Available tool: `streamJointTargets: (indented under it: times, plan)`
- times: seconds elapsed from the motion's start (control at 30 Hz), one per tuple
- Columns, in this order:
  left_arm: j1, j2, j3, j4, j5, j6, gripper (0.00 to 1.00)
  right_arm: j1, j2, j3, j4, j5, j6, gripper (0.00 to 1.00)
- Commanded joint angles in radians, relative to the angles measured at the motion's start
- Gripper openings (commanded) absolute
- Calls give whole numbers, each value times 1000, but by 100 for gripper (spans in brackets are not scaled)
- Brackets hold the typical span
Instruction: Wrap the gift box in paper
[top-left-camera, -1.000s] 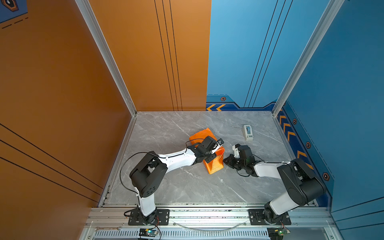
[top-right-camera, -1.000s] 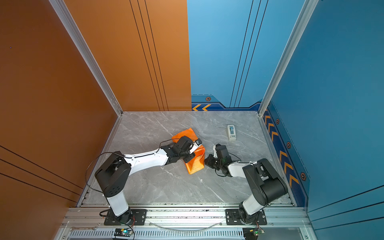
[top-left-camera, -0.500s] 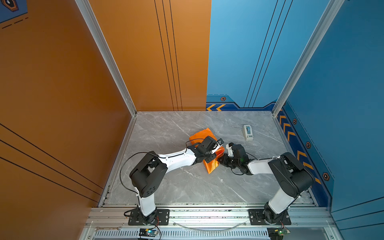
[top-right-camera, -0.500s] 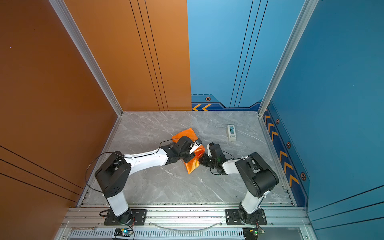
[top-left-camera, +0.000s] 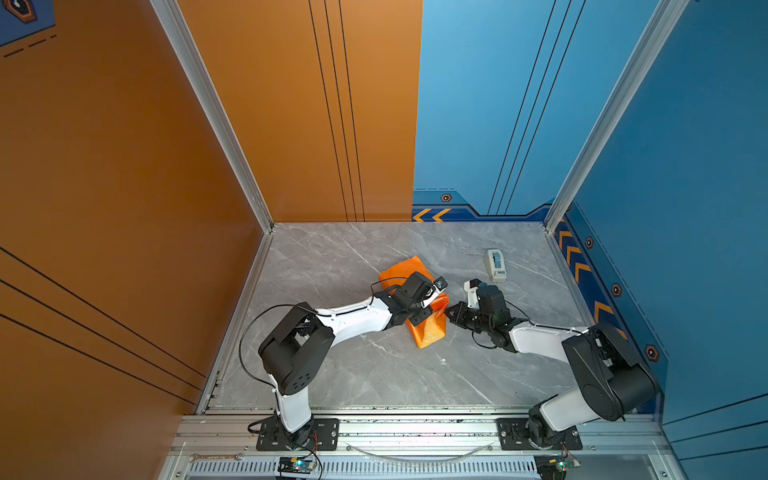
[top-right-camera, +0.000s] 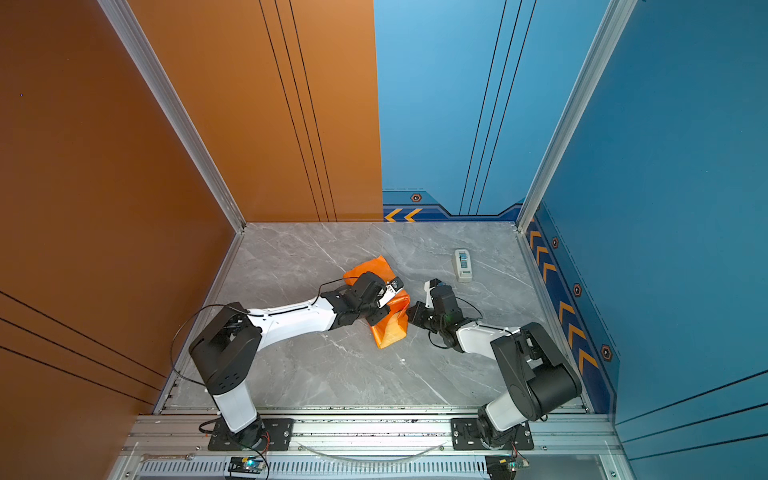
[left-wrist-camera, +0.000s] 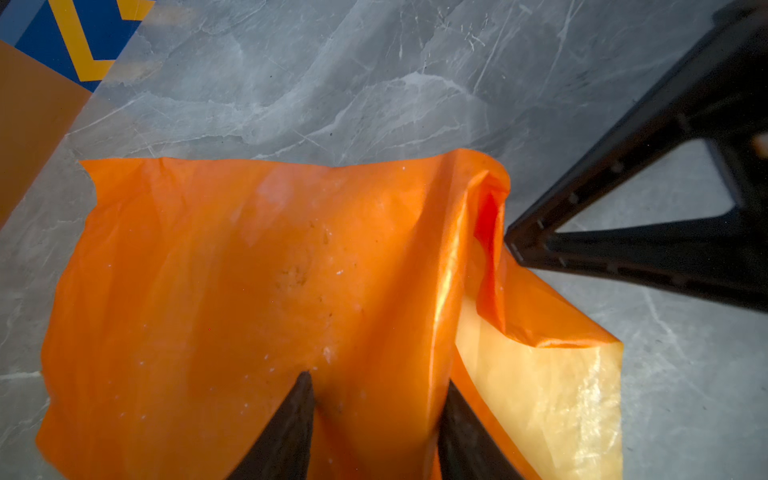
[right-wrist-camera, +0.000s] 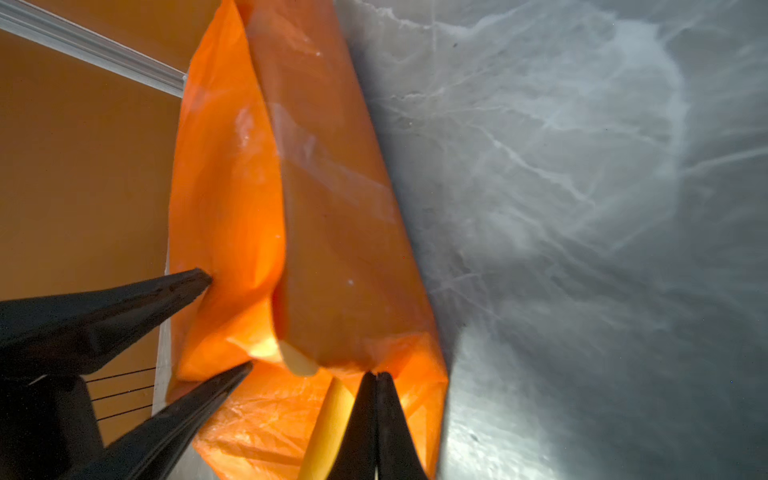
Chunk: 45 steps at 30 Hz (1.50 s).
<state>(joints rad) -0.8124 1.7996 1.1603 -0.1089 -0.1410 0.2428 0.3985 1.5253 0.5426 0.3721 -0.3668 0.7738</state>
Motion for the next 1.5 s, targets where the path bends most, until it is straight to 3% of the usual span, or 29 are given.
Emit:
streamJointTargets:
  times: [0.0,0.07,0.17,0.23,0.73,1.47]
  plan:
    - [11,3,-27,-54,40,-14,47,-38,-8,-19,-42,6,-21,5]
    - [10,3,-29,-54,41,-13,47,-59,-11,-17,-40,-7,-23,6]
    - [10,3,-30,-51,41,-14,47,-80,-15,-2,-39,-4,-25,19]
    - [10,4,-29,-51,45,-15,47,-84,-11,24,-47,-3,-32,21]
    - [11,7,-26,-50,45,-13,46,19,3,99,-83,-2,-56,6]
    - [13,7,-29,-46,51,-17,46,74,126,69,16,67,-47,5]
